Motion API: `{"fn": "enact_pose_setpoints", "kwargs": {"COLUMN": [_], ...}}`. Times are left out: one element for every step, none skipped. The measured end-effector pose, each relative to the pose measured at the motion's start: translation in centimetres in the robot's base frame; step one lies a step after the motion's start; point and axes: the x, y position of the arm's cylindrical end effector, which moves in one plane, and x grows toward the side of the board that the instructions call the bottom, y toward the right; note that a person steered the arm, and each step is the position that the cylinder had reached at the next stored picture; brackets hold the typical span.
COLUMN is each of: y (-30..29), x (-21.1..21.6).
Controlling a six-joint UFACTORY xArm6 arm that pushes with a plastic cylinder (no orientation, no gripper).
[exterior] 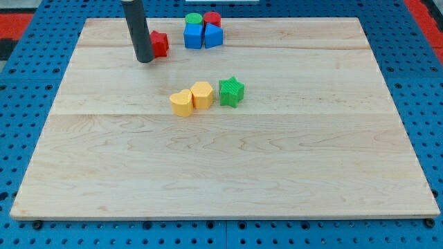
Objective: Move the red star towards the group of blocks
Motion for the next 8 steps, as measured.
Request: {"fn": "enact_pose_setpoints", "kwargs": {"y": [-0.4, -2.2, -2.4, -2.2, -1.5, -1.7, -1.1, -0.4], "x": [0.0, -0.3, -2.3, -4.8, -6.1, -4.9, -2.2, -0.7]}}
